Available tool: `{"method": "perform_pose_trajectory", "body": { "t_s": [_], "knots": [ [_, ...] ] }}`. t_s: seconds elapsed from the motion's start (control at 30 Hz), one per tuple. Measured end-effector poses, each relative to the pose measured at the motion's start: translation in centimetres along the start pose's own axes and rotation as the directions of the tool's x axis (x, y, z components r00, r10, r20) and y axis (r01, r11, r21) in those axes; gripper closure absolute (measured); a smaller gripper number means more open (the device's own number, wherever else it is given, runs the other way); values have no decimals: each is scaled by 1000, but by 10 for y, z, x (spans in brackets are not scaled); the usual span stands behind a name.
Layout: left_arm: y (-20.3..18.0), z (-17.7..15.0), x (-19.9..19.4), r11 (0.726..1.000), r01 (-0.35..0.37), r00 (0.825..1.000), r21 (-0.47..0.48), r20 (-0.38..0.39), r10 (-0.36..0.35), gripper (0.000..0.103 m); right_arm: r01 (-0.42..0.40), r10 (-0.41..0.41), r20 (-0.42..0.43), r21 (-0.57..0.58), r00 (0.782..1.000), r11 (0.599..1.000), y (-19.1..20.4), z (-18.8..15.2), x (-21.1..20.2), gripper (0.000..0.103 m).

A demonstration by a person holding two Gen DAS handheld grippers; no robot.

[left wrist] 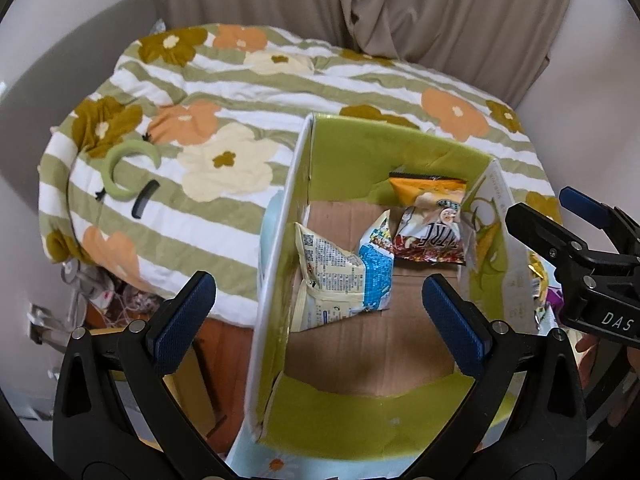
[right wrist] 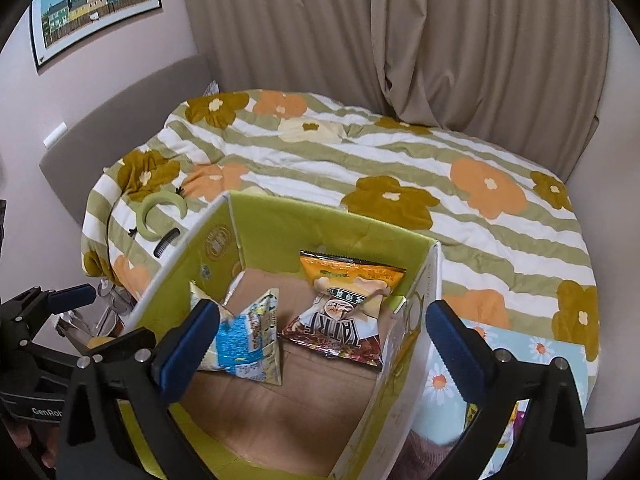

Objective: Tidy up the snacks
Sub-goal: 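Move both tools back toward the snack pile on the tray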

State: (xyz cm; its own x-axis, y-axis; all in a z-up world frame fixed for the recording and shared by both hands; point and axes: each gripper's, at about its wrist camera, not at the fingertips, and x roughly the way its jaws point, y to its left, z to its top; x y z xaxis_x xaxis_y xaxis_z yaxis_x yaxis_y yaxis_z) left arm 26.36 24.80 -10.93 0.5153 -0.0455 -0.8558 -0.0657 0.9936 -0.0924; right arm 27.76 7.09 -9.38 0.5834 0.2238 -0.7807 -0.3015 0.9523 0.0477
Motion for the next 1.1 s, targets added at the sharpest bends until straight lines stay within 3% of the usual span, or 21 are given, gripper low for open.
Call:
{"method": "perform_pose_trajectory", "body": {
  "t_s": [0.37,0.57,0.87,1.1],
  "knots": [
    [-2,-29,-81,999,16,997,44,80,-19,1,36,-40,98,33,994,999,20,-22,-83,0],
    [-14,-49,-112,994,69,993,88,91,-77,1,68,-80,114,104,990,992,17,-49,-129,0],
    [-69,-93,-132,976,155,984,151,67,-166,1,129,-161,128,226,979,966,-30,-109,-203,0],
    [-136,-130,-137,966,202,975,158,56,-213,1,183,-221,109,286,969,941,-88,-161,-243,0]
  ]
}}
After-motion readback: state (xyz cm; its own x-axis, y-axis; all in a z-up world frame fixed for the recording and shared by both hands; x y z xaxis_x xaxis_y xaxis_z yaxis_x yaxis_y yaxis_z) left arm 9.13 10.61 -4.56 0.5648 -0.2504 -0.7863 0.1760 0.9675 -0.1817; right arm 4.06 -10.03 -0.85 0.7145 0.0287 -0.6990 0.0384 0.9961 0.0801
